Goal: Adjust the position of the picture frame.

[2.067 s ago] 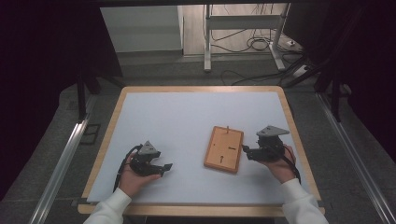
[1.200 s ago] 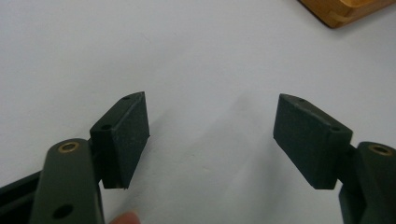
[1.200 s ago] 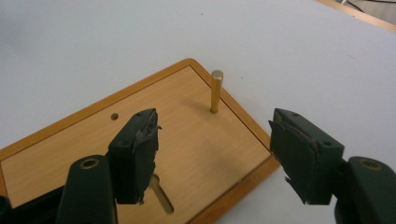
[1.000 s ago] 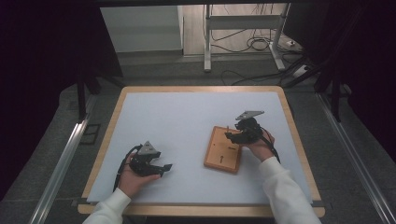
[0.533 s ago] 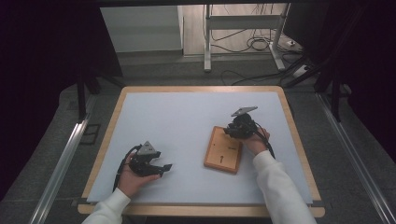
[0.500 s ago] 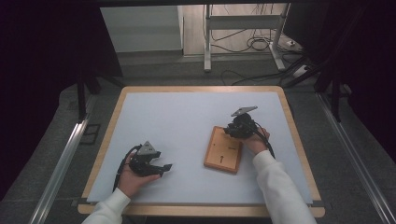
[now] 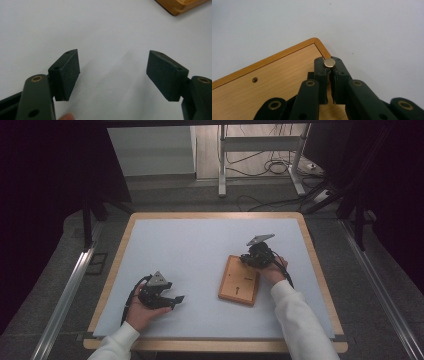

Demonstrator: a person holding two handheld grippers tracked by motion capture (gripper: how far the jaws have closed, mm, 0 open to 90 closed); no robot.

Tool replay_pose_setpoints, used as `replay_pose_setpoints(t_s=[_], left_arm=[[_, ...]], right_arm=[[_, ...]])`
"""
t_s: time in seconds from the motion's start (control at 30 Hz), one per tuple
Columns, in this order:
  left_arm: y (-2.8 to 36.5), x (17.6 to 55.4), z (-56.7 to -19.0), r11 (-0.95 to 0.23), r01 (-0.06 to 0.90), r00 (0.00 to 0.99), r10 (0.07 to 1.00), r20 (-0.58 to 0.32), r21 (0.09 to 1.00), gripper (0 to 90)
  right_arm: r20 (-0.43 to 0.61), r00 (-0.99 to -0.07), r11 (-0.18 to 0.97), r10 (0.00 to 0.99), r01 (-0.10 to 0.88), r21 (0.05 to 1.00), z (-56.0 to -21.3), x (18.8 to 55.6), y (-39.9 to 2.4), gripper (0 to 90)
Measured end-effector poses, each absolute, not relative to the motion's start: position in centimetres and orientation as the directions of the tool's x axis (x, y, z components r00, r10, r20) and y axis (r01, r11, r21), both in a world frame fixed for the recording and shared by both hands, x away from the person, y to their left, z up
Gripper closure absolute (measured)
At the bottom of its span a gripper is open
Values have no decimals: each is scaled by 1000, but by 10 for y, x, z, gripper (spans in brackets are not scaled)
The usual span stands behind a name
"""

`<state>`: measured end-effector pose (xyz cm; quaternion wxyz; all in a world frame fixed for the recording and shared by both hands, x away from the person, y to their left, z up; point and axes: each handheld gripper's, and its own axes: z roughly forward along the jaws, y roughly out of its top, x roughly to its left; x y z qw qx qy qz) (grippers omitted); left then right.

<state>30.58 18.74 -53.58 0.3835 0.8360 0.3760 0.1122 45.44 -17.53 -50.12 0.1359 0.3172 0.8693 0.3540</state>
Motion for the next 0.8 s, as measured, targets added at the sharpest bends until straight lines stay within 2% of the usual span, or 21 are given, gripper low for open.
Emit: replay_pose_setpoints(t_s=[0.3,0.6,0.8], left_arm=[[188,306,-536,-423,543,691,716,-99,725,265],[188,306,-535,-422,542,689,718,-97,727,265],[189,306,-535,-421,542,689,718,-99,728,265]], right_arm=[[-55,-772,571,633,418,707,-489,442,-170,845],[-92,-841,636,533,326,699,-482,413,-134,844],[-73,-874,648,480,297,702,-484,403,-109,843]])
